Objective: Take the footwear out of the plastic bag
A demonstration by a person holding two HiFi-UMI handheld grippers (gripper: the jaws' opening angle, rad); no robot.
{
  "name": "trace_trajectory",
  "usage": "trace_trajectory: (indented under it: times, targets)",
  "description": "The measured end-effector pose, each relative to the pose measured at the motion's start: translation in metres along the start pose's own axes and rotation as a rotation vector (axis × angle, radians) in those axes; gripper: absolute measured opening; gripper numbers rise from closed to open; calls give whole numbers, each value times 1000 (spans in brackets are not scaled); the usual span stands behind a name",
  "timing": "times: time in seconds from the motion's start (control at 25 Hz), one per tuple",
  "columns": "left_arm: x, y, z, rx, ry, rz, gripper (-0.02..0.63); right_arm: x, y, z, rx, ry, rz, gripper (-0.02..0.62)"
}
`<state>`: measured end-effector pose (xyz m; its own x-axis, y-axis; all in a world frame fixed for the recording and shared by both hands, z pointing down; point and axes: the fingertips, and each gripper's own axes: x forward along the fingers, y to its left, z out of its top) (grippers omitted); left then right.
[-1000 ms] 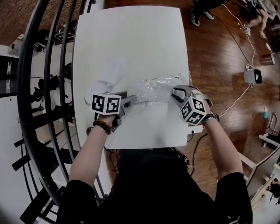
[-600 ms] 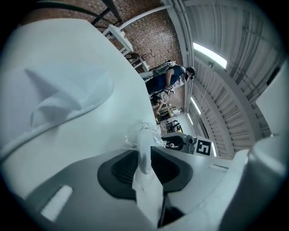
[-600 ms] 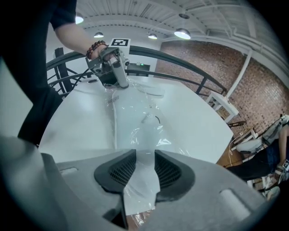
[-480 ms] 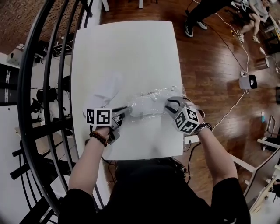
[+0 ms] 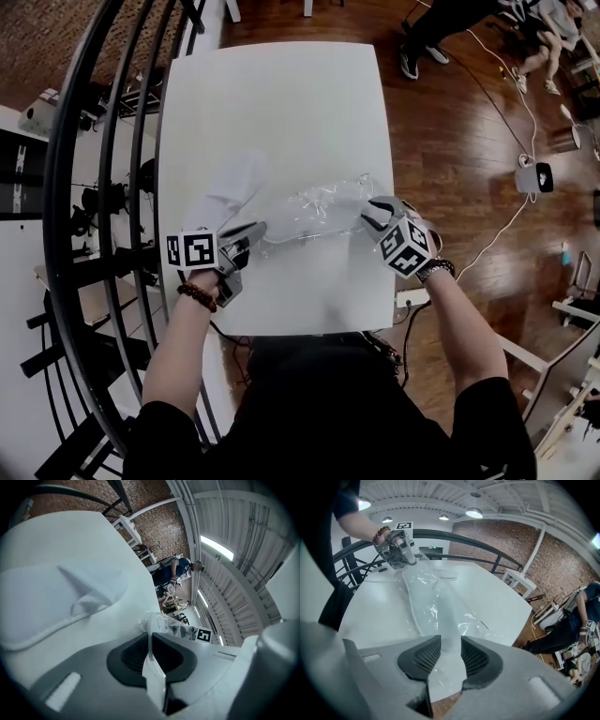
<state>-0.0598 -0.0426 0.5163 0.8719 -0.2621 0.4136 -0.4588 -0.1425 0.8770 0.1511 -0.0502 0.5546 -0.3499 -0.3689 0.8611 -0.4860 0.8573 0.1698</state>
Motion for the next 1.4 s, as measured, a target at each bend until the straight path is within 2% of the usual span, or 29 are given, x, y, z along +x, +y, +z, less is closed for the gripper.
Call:
trace_trajectory:
  times: [0.32,0.56,0.8,1.0,1.12,1.2,1.4]
  targets:
    - [-16,-4,2,33,-18,8,54,6,-11,1,29,54,-34,115]
    - [-32,4,8,26,-41,26,52,5,-24,-5,79,90,-72,115]
    - [-48,5,15,33,-78,3,46,8,-29,-14,134,127,-93,115]
    - [-62,5,32,23,-165,-32,44,9,-39,-25,212,165,-125,115]
    - [-73,8,40,-50,-229,-45,44,10,-44,-29,248,186,-145,115]
    - [-79,3,45,-112,-283,-95,44,9,-47,-31,269,198,-158,115]
    - [-97,6,56,-144,-390,-158,44,8,-52,-31,304,209,-187,115]
